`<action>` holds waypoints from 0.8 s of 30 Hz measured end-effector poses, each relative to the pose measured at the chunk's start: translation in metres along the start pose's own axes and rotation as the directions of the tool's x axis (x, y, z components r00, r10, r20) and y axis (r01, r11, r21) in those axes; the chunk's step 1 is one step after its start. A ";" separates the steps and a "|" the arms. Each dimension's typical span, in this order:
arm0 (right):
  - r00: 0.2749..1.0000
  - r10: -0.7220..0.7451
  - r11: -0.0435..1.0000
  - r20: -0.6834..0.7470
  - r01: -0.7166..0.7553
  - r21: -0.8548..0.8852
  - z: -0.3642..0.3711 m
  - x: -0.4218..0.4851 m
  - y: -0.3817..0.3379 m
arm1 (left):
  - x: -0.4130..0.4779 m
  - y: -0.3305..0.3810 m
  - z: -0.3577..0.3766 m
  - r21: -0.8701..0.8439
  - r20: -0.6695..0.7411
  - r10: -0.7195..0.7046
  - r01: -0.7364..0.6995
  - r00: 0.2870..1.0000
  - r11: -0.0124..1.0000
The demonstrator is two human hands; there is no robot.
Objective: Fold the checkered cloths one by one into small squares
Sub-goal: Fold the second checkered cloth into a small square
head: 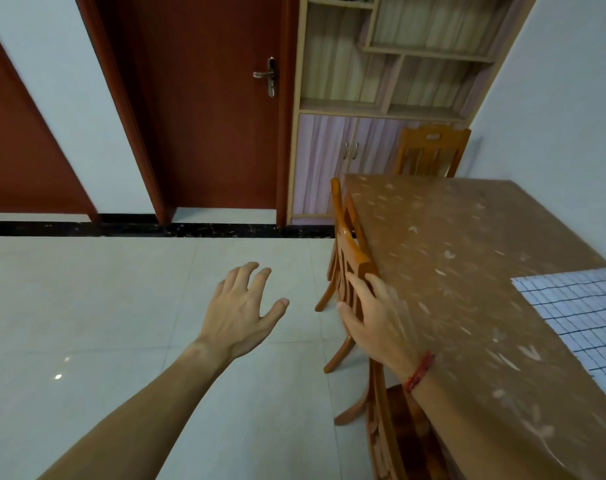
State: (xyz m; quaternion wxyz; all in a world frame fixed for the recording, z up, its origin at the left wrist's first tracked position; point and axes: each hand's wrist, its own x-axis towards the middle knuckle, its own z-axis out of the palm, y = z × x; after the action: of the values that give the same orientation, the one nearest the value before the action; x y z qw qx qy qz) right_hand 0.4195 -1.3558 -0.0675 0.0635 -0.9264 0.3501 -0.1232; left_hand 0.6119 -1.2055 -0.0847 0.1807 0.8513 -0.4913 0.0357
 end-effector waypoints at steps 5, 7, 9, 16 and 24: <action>0.999 0.017 1.000 -0.041 -0.016 0.026 0.017 0.055 0.004 | 0.055 -0.014 0.012 -0.028 0.012 0.016 -0.015 1.000 0.999; 0.998 0.028 0.998 -0.061 -0.024 0.063 0.023 0.082 0.008 | 0.081 -0.019 0.019 -0.029 0.019 0.024 -0.024 1.000 0.999; 0.996 0.056 0.995 -0.071 -0.050 0.085 0.029 0.111 0.015 | 0.111 -0.024 0.026 -0.033 0.026 0.040 -0.039 0.999 0.999; 0.976 0.215 0.965 -0.036 -0.207 0.159 0.046 0.221 0.078 | 0.250 -0.016 0.052 -0.002 0.096 0.139 -0.139 0.986 0.990; 0.856 0.510 0.850 -0.083 -0.487 0.200 0.036 0.259 0.175 | 0.381 0.064 0.097 -0.067 0.150 0.400 -0.395 0.904 0.916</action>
State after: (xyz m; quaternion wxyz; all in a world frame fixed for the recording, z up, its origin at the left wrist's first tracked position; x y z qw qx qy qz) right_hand 0.5061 -1.6578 -0.0900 0.1494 -0.7841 0.5703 -0.1937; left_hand 0.7424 -1.5810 -0.0670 0.1445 0.7302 -0.6678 -0.0053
